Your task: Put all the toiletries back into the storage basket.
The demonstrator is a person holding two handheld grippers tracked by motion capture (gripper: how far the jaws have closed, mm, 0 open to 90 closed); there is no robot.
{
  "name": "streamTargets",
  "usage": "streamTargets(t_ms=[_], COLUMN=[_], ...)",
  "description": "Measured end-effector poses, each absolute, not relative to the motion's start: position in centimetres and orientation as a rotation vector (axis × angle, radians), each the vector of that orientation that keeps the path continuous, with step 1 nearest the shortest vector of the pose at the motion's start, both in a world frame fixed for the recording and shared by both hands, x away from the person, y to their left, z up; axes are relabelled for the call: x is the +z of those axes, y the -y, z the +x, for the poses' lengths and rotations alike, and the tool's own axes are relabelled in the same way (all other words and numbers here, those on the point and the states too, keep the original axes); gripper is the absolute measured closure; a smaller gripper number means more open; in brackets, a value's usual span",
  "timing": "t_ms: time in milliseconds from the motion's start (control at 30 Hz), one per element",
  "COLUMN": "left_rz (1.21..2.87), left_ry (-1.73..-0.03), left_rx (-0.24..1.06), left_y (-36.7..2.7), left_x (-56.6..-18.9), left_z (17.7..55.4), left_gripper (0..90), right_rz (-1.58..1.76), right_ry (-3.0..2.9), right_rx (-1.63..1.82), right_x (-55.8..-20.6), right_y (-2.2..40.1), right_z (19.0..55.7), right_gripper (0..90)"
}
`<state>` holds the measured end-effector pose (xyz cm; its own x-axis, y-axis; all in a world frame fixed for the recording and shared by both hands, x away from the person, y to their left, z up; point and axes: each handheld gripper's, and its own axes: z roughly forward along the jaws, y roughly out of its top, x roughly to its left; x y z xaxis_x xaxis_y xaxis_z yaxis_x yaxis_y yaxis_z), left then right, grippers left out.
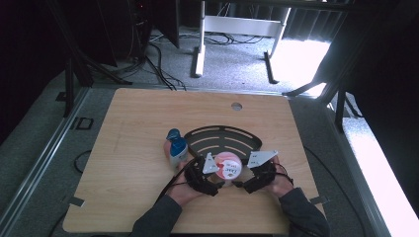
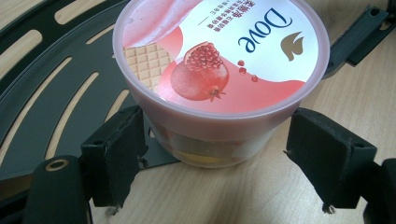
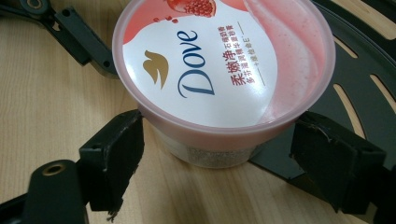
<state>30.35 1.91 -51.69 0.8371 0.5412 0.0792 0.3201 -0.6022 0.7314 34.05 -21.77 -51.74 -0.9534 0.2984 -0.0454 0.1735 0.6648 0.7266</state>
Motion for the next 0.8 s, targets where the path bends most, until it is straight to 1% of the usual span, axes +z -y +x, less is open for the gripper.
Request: streamTargets(t_ms=[233,800], left_rz=[2.257,2.229], left_ry=[-0.653,-0.697], left_rx=[0.404,0.407], left_y=[-1.8,-1.1], left_x=[-51.7,-51.5], left_z=[30.8,31.9], left_gripper=[20.1,20.1], right_rz=[0.417,0.441], right_ry=[-2.714,-2.695], right_rx=[1.173,1.164], right_x=[-51.9,-51.4], right_y=[21.6,21.9], right_z=[34.8,36.0], right_gripper=[17.2,16.2])
